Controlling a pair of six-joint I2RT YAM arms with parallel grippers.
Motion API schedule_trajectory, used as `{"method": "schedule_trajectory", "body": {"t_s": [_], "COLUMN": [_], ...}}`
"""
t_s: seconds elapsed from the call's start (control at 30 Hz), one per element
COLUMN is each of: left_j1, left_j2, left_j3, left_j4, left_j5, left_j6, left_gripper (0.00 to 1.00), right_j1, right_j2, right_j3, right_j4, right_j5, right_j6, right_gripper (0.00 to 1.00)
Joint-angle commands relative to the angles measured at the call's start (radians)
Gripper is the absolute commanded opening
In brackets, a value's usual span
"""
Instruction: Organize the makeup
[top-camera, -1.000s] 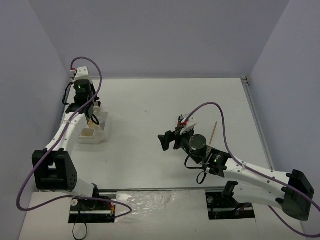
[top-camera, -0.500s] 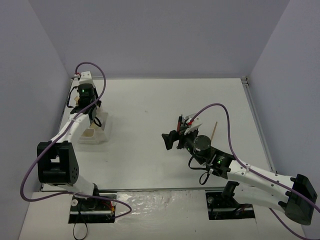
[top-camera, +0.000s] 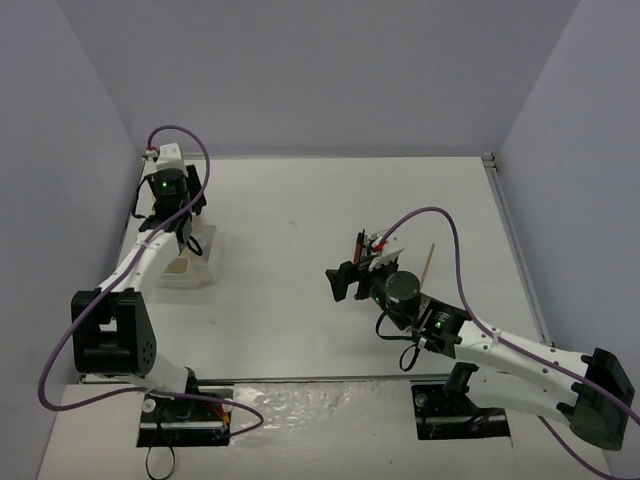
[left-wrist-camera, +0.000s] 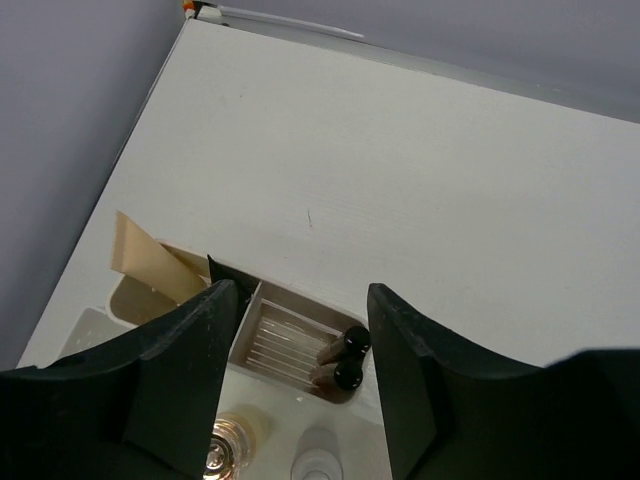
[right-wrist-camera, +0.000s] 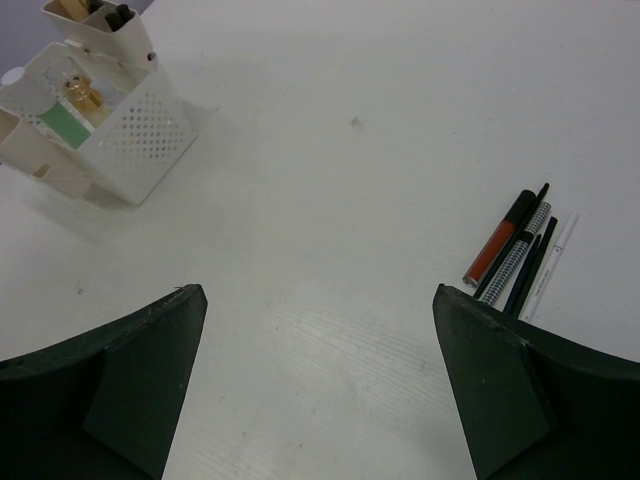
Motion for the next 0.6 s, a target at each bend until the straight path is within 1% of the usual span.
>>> {"method": "schedule_trajectory", "body": {"t_s": [0.0, 0.17, 0.27, 0.33, 0.43, 0.5, 0.57], "left_j1": [0.0, -0.002, -0.004, -0.005, -0.014, -0.026, -0.037], "left_j2": [-0.186, -0.32, -0.374, -0.417, -0.477, -0.516, -0.542], "left_j3": [0.084, 0.162, 0.18, 0.172, 0.096, 0.023, -0.031], "left_j4": [-0.071, -0.31, -0.442, -0.501, -0.566, -0.575, -0.57], "left_j5": [0.027, 0.113, 0.22, 0.277, 0.38, 0.43, 0.453], "left_j6": [-0.09, -0.165, -0.181, -0.178, -0.17, -0.165, -0.158], "left_gripper": [0.62, 0.77, 0.88, 0.93, 0.94, 0.94, 0.94], "right_j1": [-0.006, -0.019, -0.062, -0.113, -0.169, -0.194, -0.214], "right_j2": [0.084, 0.22, 0.307, 0.35, 0.429, 0.485, 0.54], "right_j3": [0.128, 0.218, 0.259, 0.274, 0.309, 0.339, 0.36], "right_j4": [-0.11, -0.228, -0.266, -0.267, -0.267, -0.269, -0.268], "right_j5": [0.145, 0.228, 0.215, 0.177, 0.139, 0.121, 0.1], "right_j6": [0.096, 0.235, 0.303, 0.323, 0.342, 0.34, 0.342], "right_gripper": [0.9, 0.84, 0.79, 0.75, 0.67, 0.62, 0.6]}}
